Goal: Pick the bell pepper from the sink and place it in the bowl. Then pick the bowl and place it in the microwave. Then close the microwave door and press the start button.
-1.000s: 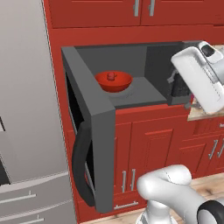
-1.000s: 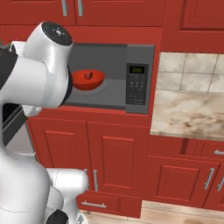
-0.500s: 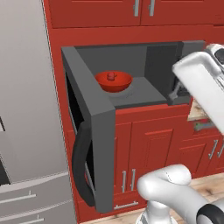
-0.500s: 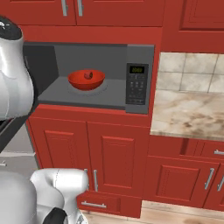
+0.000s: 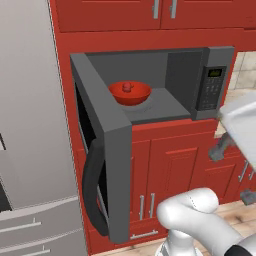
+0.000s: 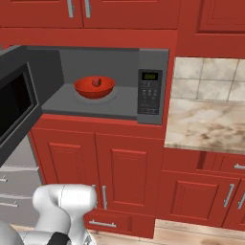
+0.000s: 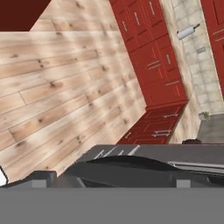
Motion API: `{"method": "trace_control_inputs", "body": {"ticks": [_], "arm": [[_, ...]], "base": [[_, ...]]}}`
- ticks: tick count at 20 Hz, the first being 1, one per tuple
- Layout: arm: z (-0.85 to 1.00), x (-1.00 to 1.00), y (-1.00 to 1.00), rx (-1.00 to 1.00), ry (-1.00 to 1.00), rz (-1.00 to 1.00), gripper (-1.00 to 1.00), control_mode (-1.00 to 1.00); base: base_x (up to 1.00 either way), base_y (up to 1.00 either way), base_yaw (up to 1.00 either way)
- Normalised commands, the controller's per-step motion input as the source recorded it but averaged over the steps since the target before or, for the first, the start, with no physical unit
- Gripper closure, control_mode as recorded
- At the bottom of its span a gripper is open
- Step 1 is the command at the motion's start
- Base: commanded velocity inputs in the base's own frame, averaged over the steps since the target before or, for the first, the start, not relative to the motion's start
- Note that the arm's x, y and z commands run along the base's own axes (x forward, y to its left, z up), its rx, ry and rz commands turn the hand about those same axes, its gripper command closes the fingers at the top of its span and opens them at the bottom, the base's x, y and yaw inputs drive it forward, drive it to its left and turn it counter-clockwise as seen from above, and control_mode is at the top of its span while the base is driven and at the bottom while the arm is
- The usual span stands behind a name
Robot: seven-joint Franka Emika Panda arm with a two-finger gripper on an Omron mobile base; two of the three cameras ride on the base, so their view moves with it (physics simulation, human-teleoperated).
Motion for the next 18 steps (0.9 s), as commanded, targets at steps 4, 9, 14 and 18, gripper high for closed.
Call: {"method": "trace_control_inputs", "body": {"ticks": [4, 9, 14, 18], "arm": [[-0.19, -0.52, 0.73, 0.0, 0.0, -0.06, -1.0, -1.0], [-0.84, 0.22, 0.97, -0.03, 0.0, -0.17, -1.0, -1.0], [-0.95, 0.81, 0.65, -0.02, 0.0, -0.25, -1.0, -1.0], [-0.74, 0.96, 0.35, 0.0, -0.04, -0.27, -1.0, -1.0]], "base": [[0.0, 0.0, 0.0], [0.0, 0.0, 0.0], [0.0, 0.0, 0.0], [0.0, 0.0, 0.0]]}}
